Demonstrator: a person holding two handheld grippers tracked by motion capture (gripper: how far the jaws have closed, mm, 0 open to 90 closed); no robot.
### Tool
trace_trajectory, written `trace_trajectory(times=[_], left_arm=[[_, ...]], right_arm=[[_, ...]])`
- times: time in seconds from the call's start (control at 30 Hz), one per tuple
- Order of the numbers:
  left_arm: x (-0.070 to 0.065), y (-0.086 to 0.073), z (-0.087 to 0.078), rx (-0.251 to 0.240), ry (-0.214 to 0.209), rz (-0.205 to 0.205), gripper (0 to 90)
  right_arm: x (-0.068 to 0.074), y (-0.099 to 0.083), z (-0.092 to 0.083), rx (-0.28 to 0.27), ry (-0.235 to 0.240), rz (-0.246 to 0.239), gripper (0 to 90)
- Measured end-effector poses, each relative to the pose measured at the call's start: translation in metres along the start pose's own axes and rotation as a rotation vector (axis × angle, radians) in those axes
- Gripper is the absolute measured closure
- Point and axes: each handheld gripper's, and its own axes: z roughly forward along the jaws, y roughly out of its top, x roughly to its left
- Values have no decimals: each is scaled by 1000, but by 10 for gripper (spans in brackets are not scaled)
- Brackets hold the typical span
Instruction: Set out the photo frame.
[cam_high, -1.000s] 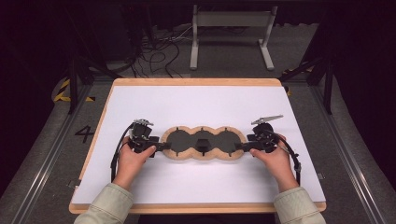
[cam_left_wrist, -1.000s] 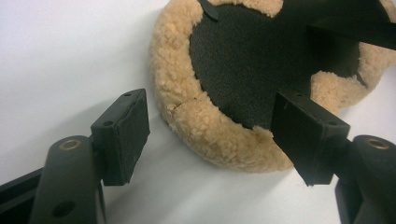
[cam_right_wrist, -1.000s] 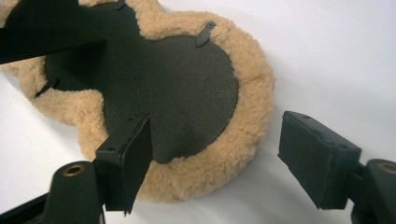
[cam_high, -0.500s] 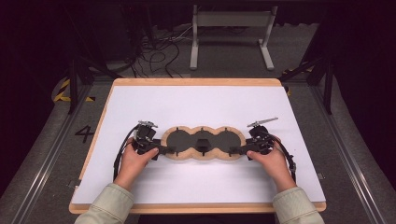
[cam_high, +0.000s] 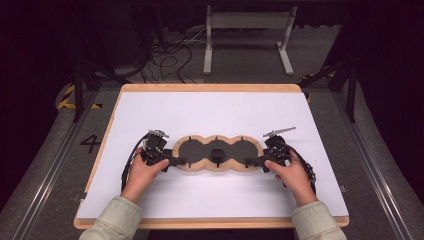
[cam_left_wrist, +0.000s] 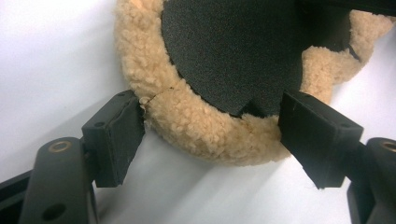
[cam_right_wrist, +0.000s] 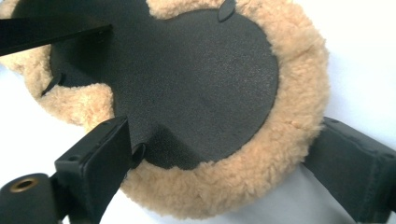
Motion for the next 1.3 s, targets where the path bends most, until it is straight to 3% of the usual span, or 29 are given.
trace_trajectory(times=[0.17,0.33,0.47,0.6,0.63,0.73,0.97,1.1,1.17,1.3], left_arm=[[0,0,0,-2,1,-5,257],[-2,1,0,8,4,5,258],[-3,1,0,9,17,11,262],[-6,2,0,5,42,28,268],[-9,2,0,1,74,55,279],[-16,2,-1,2,112,84,297],[-18,-3,-10,-55,126,93,397],[-19,-6,-16,-95,134,90,482],[-21,-7,-19,-104,149,104,547],[-30,-10,-21,-96,198,150,566]], right_arm=[[-5,0,-4,-11,-2,42,213],[-11,2,-7,-11,4,123,314],[-12,2,-9,-15,4,135,341],[-8,3,-10,-18,-23,116,359],[-8,3,-11,-24,-32,112,379],[-3,4,-16,-43,-66,82,420],[5,2,-25,-65,-110,45,483],[14,2,-28,-66,-159,17,498],[18,0,-33,-77,-178,1,530],[23,-4,-38,-95,-193,-29,562]])
